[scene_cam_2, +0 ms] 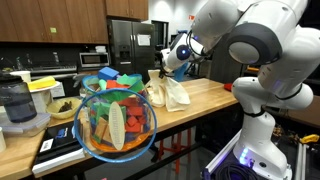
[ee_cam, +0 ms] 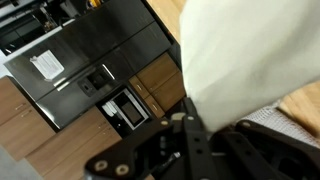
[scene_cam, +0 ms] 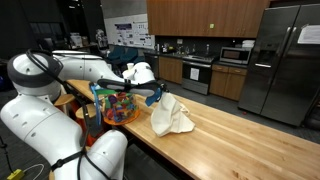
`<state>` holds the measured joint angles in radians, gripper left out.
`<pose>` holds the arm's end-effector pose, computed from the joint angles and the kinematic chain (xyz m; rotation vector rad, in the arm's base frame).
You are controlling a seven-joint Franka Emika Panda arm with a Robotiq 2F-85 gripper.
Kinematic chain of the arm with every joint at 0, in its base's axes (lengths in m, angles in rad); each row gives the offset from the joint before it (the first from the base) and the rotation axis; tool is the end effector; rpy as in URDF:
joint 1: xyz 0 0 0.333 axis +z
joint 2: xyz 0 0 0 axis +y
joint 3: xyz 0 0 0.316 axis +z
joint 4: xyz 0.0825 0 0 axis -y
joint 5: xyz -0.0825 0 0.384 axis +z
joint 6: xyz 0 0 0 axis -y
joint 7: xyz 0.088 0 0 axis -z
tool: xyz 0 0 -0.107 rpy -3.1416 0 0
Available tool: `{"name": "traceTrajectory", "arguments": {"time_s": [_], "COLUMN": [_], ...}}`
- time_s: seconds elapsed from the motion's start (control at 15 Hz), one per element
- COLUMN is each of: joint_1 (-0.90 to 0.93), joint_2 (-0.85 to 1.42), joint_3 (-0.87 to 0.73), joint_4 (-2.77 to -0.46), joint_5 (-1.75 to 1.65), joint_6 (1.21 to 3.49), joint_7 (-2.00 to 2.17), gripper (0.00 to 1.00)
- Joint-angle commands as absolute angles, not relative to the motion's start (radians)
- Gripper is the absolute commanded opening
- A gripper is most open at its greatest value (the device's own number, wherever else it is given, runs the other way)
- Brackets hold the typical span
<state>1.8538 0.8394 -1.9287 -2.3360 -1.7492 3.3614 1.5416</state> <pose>0.4581 0.1183 0.4036 2.1255 0.6519 1.0803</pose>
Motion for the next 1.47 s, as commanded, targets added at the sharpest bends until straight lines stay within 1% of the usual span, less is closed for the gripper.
{"name": "traceTrajectory", "arguments": {"time_s": [0.0,0.2,0.53,0.8,0.87,0.93,1.0,1.07,1.13,1.27,1.33,1.4], "joint_1": [1.757,1.698,1.605,1.574,1.558,1.538,1.524,1.497,1.470,1.435,1.378,1.367], "joint_2": [0.829,0.797,0.752,0.706,0.718,0.720,0.689,0.671,0.640,0.577,0.579,0.550], "joint_3": [-1.894,-1.938,-2.080,-2.246,-2.293,-2.332,-2.369,-2.397,-2.406,-2.369,-2.277,-2.199], "joint_4": [-2.232,-2.238,-2.378,-2.508,-2.571,-2.603,-2.599,-2.619,-2.621,-2.590,-2.604,-2.595], "joint_5": [-1.756,-1.761,-1.763,-1.756,-1.620,-1.580,-1.647,-1.620,-1.613,-1.601,-1.448,-1.396], "joint_6": [3.393,3.395,3.398,3.392,3.407,3.418,3.407,3.404,3.387,3.345,3.344,3.302], "joint_7": [1.512,1.525,1.548,1.544,1.409,1.383,1.454,1.428,1.426,1.414,1.282,1.236], "gripper": [0.01,0.01,0.01,0.01,0.01,0.01,0.01,0.01,0.01,0.01,0.01,0.01]}}
